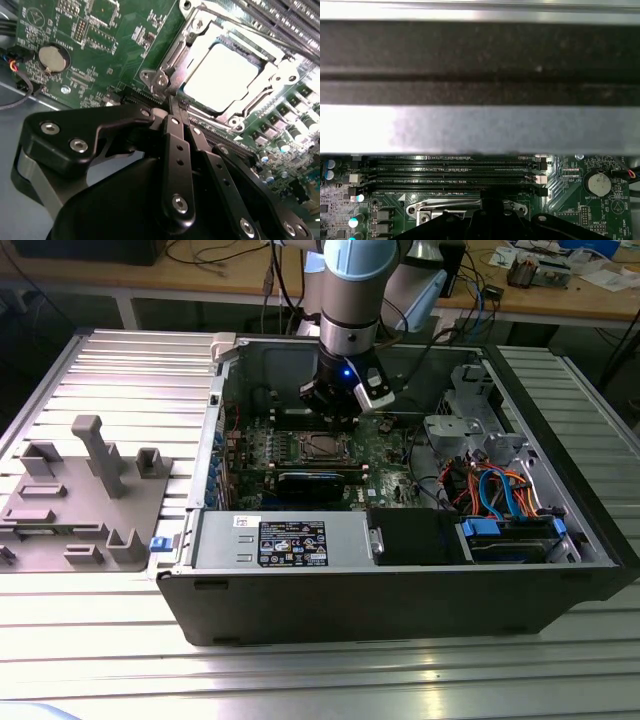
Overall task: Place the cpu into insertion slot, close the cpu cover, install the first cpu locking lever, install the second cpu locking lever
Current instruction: 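Install the first cpu locking lever, then install the second cpu locking lever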
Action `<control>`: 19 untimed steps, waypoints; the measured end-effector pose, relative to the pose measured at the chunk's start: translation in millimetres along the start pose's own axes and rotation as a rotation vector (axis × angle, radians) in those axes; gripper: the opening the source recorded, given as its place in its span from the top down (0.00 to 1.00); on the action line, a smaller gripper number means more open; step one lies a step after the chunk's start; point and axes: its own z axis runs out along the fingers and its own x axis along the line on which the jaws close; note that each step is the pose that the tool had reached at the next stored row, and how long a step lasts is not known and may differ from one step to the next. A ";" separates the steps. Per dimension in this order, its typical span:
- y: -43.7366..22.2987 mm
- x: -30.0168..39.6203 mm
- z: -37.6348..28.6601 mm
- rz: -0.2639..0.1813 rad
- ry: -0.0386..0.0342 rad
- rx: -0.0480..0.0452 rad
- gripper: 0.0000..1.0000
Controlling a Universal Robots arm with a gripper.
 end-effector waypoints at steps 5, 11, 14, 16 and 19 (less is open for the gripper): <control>-0.2 0.0 0.0 0.000 0.0000 0.0000 0.89; -0.3 0.0 0.0 0.000 0.0000 0.0000 0.89; -2.6 0.0 -0.3 0.000 0.0001 0.0001 0.89; -4.1 0.1 -0.4 0.000 0.0000 -0.0001 0.89; -4.0 0.0 -2.3 0.000 0.0001 0.0001 0.89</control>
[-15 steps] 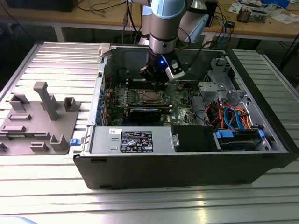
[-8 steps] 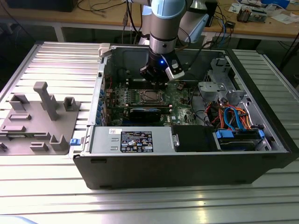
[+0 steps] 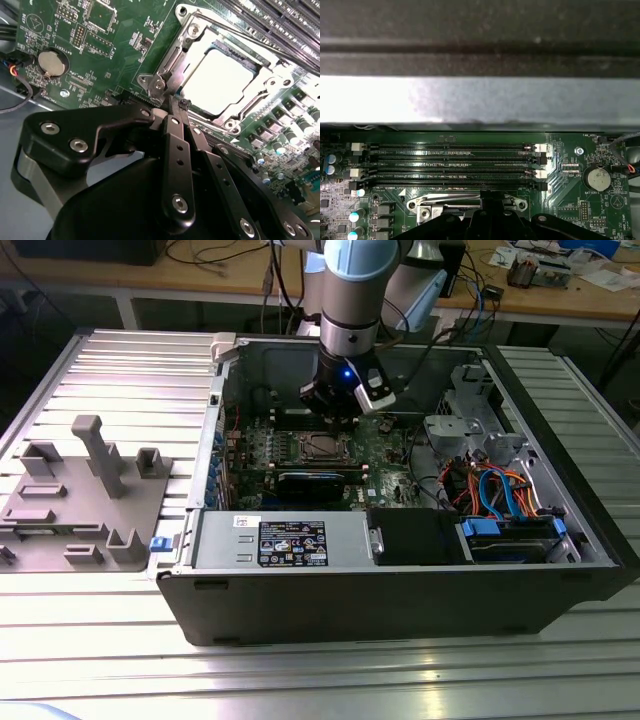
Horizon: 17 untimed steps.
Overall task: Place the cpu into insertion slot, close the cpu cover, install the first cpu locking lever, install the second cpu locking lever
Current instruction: 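Install the second cpu locking lever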
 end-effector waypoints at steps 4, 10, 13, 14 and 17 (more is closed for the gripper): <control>0.6 -0.1 -4.6 0.000 -0.0001 -0.0002 0.89; 0.4 -0.1 -4.8 0.000 0.0000 0.0023 0.89; 0.6 -0.1 -6.2 0.000 0.0000 0.0022 0.89; 0.6 -0.2 -6.6 0.000 -0.0001 0.0020 0.89; 0.6 -0.1 -6.8 0.000 -0.0001 0.0021 0.89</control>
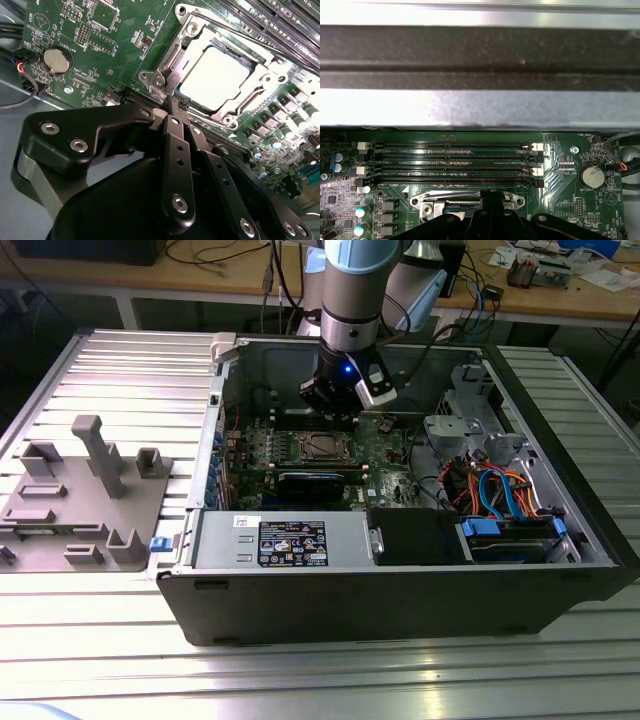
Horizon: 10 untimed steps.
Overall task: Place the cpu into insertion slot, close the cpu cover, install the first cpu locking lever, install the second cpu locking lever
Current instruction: 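Install the second cpu locking lever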
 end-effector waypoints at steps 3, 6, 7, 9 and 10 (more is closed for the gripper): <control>-0.3 0.1 -0.2 0.000 0.0001 0.0003 0.89; -1.4 0.0 -0.3 0.000 0.0000 0.0001 0.89; -2.2 0.0 -0.4 0.000 0.0001 0.0001 0.89; -3.5 0.0 -0.5 0.000 0.0000 0.0001 0.89; -4.1 0.0 -0.5 0.000 0.0001 0.0001 0.89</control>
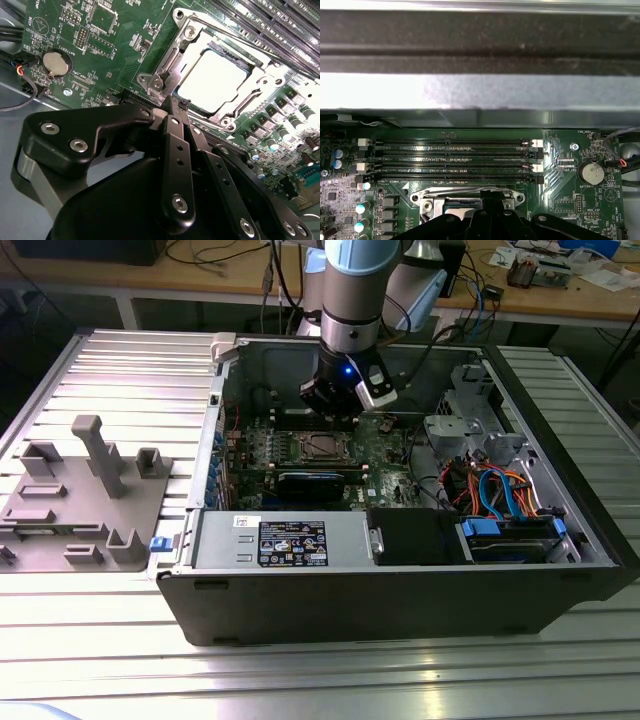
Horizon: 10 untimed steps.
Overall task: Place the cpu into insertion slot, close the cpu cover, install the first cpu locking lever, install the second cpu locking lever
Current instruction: 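Install the second cpu locking lever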
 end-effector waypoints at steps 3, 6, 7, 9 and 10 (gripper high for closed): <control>-1.3 0.1 -0.1 0.000 -0.0001 -0.0001 0.89; -1.4 0.0 -0.2 0.000 -0.0001 0.0000 0.89; -1.4 0.0 -0.6 0.000 0.0000 0.0001 0.89; -1.3 0.0 -1.4 0.000 0.0000 0.0001 0.89; -1.2 0.0 -1.9 0.000 0.0000 0.0001 0.89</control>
